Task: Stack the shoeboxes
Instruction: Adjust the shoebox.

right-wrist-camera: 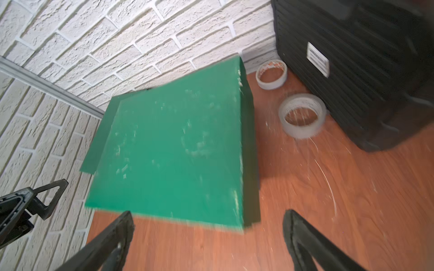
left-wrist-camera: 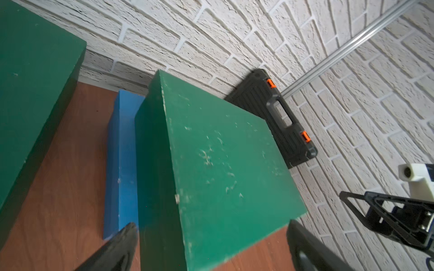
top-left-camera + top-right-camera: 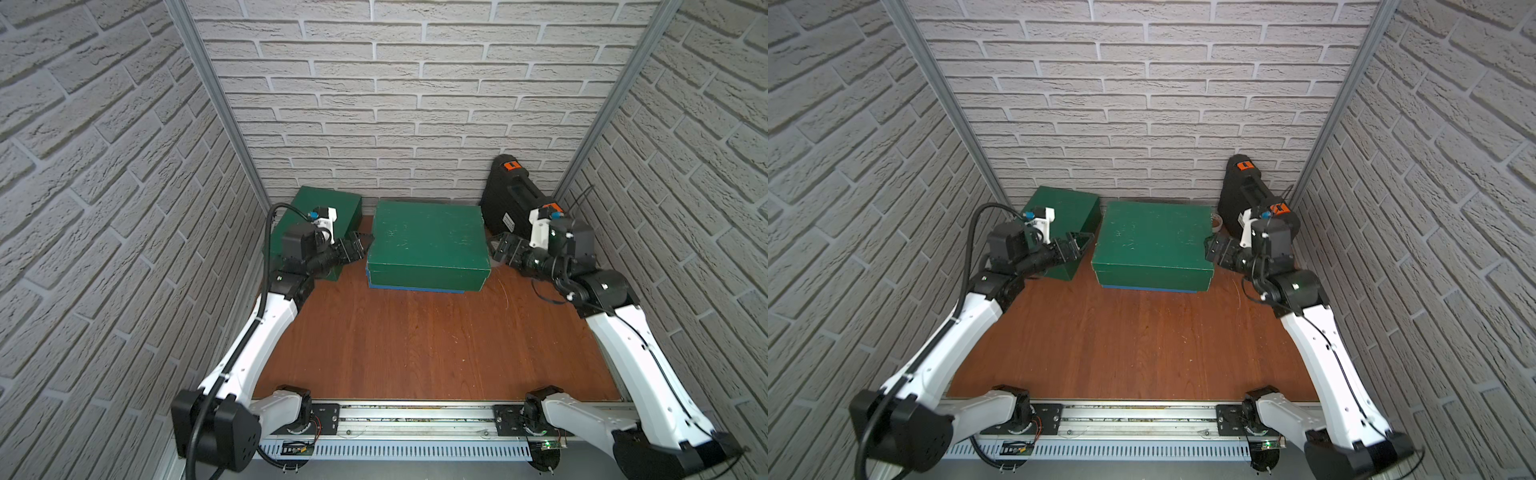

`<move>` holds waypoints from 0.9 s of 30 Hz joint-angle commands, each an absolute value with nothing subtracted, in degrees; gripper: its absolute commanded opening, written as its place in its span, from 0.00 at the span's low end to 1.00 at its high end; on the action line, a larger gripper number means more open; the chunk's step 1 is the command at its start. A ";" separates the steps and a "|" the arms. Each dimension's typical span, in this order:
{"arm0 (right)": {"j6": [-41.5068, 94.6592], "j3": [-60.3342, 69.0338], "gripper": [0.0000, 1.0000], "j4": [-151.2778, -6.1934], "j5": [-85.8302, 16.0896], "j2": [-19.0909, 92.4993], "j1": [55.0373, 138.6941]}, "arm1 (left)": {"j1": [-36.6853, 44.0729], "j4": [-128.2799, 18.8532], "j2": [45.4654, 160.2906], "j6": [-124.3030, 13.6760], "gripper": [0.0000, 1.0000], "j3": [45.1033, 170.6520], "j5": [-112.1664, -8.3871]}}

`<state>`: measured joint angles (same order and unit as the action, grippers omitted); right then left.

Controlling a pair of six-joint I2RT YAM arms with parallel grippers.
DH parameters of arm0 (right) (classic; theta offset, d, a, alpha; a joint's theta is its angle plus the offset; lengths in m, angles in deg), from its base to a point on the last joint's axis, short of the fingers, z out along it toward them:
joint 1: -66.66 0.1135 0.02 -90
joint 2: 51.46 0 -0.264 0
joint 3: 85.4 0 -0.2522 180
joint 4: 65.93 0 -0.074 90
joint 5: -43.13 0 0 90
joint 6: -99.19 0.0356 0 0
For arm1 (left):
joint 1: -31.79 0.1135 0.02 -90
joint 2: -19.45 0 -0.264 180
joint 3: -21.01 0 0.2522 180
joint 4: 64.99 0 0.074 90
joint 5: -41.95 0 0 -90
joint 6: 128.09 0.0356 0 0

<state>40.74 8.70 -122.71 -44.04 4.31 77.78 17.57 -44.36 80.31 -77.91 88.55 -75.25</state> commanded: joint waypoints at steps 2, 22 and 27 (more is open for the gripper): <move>40.73 17.92 0.99 -125.15 -47.90 -10.45 78.09 | 14.33 -48.24 66.80 -75.10 0.98 74.21 -71.38; 45.24 43.89 0.99 -119.92 -35.01 -28.93 78.09 | 4.19 -45.69 52.60 -79.95 0.98 57.39 -61.23; 45.75 46.27 0.99 -116.53 -34.03 -25.09 78.09 | 1.74 -46.48 56.73 -78.92 0.98 59.50 -56.98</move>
